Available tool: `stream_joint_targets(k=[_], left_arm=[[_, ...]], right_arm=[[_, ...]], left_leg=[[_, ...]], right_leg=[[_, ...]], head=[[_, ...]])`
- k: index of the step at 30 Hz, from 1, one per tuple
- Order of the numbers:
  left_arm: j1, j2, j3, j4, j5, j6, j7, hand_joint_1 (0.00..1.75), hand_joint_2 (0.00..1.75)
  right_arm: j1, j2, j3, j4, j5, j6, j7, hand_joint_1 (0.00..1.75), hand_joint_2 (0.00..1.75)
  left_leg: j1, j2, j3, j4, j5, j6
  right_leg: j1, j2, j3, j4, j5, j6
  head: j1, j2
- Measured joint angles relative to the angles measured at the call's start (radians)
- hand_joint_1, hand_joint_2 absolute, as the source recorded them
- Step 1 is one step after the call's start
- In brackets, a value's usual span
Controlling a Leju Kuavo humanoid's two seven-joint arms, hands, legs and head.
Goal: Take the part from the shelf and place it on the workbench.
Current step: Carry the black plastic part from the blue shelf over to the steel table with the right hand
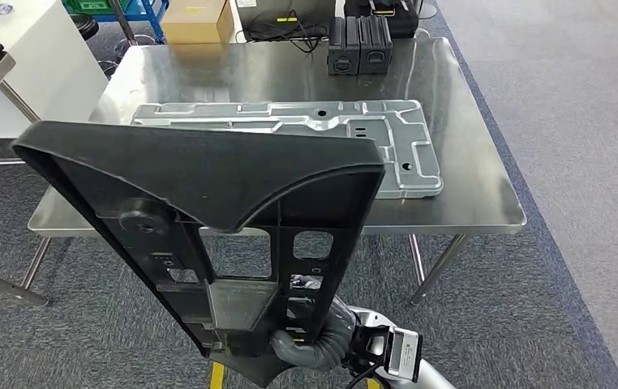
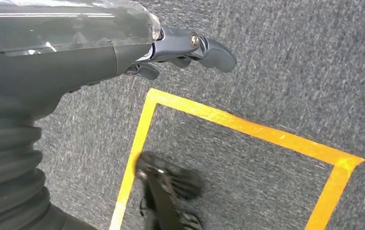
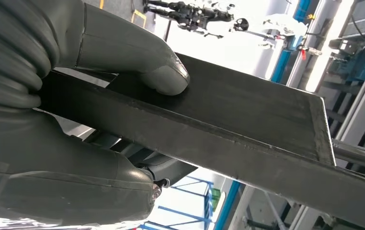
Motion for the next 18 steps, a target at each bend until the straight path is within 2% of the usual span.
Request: stream_joint_targets(k=[1, 2, 4, 5, 6, 8, 9, 10, 11, 13, 14, 15, 16, 17, 18], left_arm=[[0.001, 0.0, 0.001, 0.0, 0.0, 0.0, -0.001, 0.0, 1.75], [0.003, 0.0, 0.001, 0.0, 0.0, 0.0, -0.001, 0.0, 1.75], [0.007, 0.001, 0.004, 0.0, 0.0, 0.0, -0.004, 0.0, 1.75], [0.01, 0.001, 0.006, 0.0, 0.0, 0.0, -0.005, 0.0, 1.75], [0.011, 0.002, 0.007, 0.0, 0.0, 0.0, -0.007, 0.0, 1.75], [0.009, 0.002, 0.007, 0.0, -0.003, -0.001, -0.009, 0.0, 1.75], [0.007, 0.001, 0.007, 0.0, -0.005, -0.002, -0.011, 0.0, 1.75], [0.005, 0.001, 0.007, 0.0, -0.006, -0.003, -0.012, 0.0, 1.75], [0.004, 0.001, 0.008, 0.0, -0.006, -0.002, -0.013, 0.0, 1.75], [0.003, 0.0, 0.013, 0.0, -0.003, 0.0, -0.015, 0.0, 1.75], [0.004, -0.001, 0.017, 0.0, 0.0, 0.002, -0.016, 0.0, 1.75], [0.005, -0.002, 0.021, 0.0, 0.002, 0.004, -0.018, 0.0, 1.75], [0.007, -0.004, 0.025, 0.0, 0.004, 0.006, -0.021, 0.0, 1.75], [0.008, -0.005, 0.027, 0.0, 0.004, 0.006, -0.023, 0.0, 1.75], [0.01, -0.007, 0.03, 0.0, 0.004, 0.006, -0.025, 0.0, 1.75]], right_arm=[[0.0, 0.0, 0.0, 0.002, 0.0, 0.001, 0.0, 1.68, 1.75], [-0.001, 0.001, 0.0, 0.004, -0.001, 0.001, 0.0, 1.68, 1.75], [-0.002, 0.003, 0.0, 0.008, -0.001, 0.001, 0.0, 1.68, 1.75], [-0.002, 0.004, 0.001, 0.01, 0.0, -0.001, 0.0, 1.68, 1.75], [-0.003, 0.004, 0.001, 0.011, 0.001, -0.005, 0.0, 1.68, 1.75], [-0.006, 0.007, 0.002, 0.011, 0.008, -0.021, 0.0, 1.68, 1.75], [-0.009, 0.008, 0.002, 0.011, 0.014, -0.034, 0.0, 1.68, 1.75], [-0.01, 0.008, 0.002, 0.011, 0.022, -0.048, 0.0, 1.68, 1.75], [-0.011, 0.008, 0.002, 0.012, 0.034, -0.067, 0.0, 1.68, 1.75], [-0.01, 0.007, 0.002, 0.016, 0.066, -0.118, 0.0, 1.68, 1.75], [-0.008, 0.005, 0.0, 0.018, 0.084, -0.151, 0.0, 1.68, 1.75], [-0.007, 0.002, -0.004, 0.02, 0.104, -0.187, 0.0, 1.68, 1.75], [-0.007, -0.003, -0.011, 0.021, 0.126, -0.226, 0.0, 1.68, 1.75], [-0.01, -0.01, -0.023, 0.023, 0.157, -0.27, 0.002, 1.68, 1.75], [-0.019, -0.018, -0.041, 0.027, 0.2, -0.318, 0.004, 1.68, 1.75]], left_leg=[[-0.001, 0.0, -0.007, -0.036, 0.008, 0.005], [-0.003, 0.001, -0.007, -0.091, 0.049, 0.012], [-0.012, 0.001, -0.006, -0.205, 0.188, 0.027], [-0.017, 0.001, -0.002, -0.237, 0.24, 0.033], [-0.02, 0.001, 0.002, -0.253, 0.266, 0.038], [-0.019, -0.002, 0.027, -0.261, 0.26, 0.047], [-0.017, -0.002, 0.041, -0.268, 0.255, 0.053], [-0.015, -0.003, 0.056, -0.274, 0.251, 0.058], [-0.014, -0.003, 0.069, -0.279, 0.245, 0.061], [-0.014, -0.004, 0.089, -0.283, 0.228, 0.064], [-0.014, -0.005, 0.099, -0.283, 0.217, 0.064], [-0.014, -0.006, 0.112, -0.283, 0.206, 0.063], [-0.014, -0.007, 0.126, -0.283, 0.195, 0.063], [-0.014, -0.009, 0.141, -0.283, 0.183, 0.061], [-0.014, -0.011, 0.153, -0.282, 0.172, 0.058]], right_leg=[[0.002, 0.001, 0.02, 0.0, -0.015, 0.0], [0.004, 0.001, 0.04, -0.001, -0.031, 0.001], [0.009, 0.002, 0.073, 0.0, -0.062, 0.005], [0.011, 0.003, 0.085, -0.002, -0.076, 0.01], [0.012, 0.005, 0.096, 0.0, -0.084, 0.015], [0.012, 0.007, 0.102, 0.023, -0.081, 0.027], [0.012, 0.006, 0.089, 0.06, -0.07, 0.032], [0.011, 0.005, 0.061, 0.11, -0.066, 0.037], [0.009, 0.005, 0.024, 0.167, -0.073, 0.041], [0.005, 0.004, -0.059, 0.258, -0.133, 0.049], [0.002, 0.003, -0.091, 0.277, -0.165, 0.053], [0.0, 0.003, -0.112, 0.272, -0.18, 0.056], [-0.001, 0.002, -0.12, 0.243, -0.167, 0.058], [-0.002, 0.002, -0.118, 0.191, -0.124, 0.058], [-0.001, 0.002, -0.114, 0.129, -0.054, 0.054]], head=[[0.0, 0.0], [0.0, 0.0], [0.0, 0.0], [0.0, 0.0], [0.0, 0.0], [0.0, 0.0], [0.0, 0.0], [0.0, 0.0], [0.0, 0.0], [0.0, 0.0], [0.0, 0.0], [0.0, 0.0], [0.0, 0.0], [0.0, 0.0], [0.0, 0.0]])
